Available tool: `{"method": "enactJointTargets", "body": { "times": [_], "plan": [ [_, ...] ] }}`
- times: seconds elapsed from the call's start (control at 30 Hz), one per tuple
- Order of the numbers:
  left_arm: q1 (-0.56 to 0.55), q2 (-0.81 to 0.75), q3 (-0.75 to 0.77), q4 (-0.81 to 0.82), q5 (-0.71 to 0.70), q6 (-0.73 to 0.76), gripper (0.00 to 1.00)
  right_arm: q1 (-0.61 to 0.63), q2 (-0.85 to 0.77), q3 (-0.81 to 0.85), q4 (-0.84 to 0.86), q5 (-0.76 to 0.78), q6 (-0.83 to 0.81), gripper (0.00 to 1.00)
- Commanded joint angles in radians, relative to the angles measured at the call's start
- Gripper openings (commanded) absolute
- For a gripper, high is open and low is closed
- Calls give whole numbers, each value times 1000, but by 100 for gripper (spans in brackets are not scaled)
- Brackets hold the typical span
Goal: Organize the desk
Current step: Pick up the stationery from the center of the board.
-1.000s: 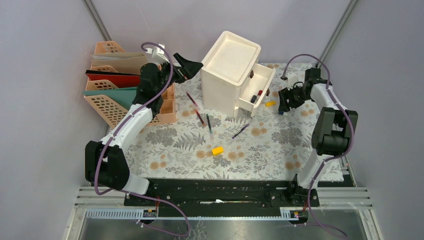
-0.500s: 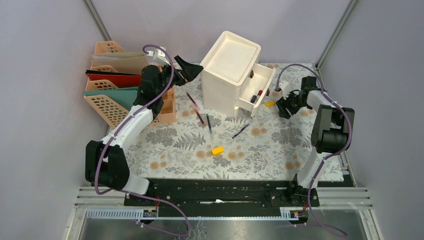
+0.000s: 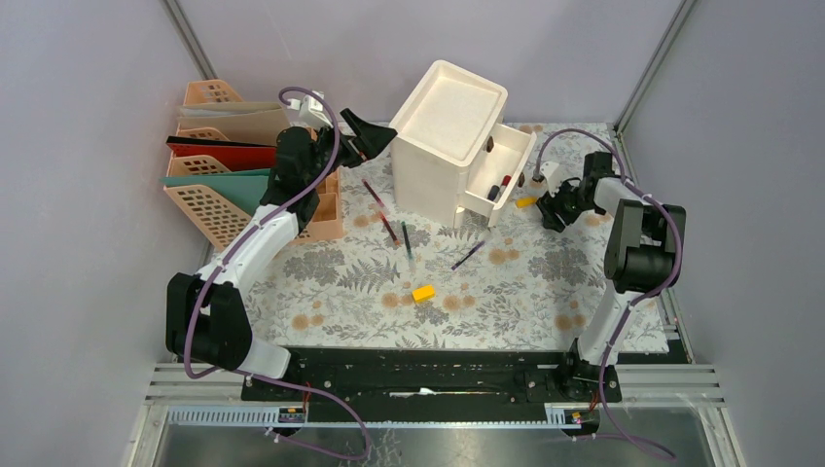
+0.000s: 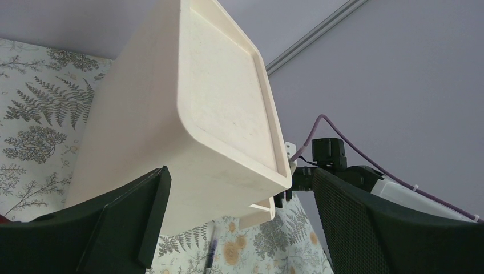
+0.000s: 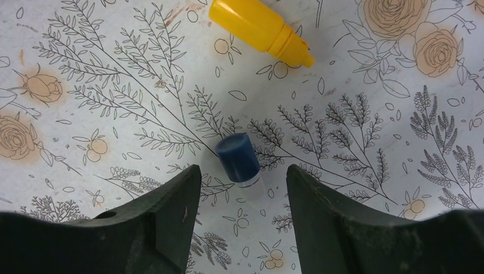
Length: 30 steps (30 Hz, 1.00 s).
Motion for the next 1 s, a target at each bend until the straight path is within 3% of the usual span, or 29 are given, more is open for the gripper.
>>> {"method": "enactJointTargets", "body": {
  "times": [0.0, 0.5, 0.97],
  "plan": [
    [-3, -6, 24, 30, 7, -4, 99, 7, 14, -7, 10, -22, -21, 64],
    [-4, -6, 21, 32, 6, -4, 99, 19, 24, -11, 10, -22, -21, 64],
    [-4, 11, 29, 44, 13, -6, 99, 17, -91, -57, 10, -22, -21, 64]
  ]
}}
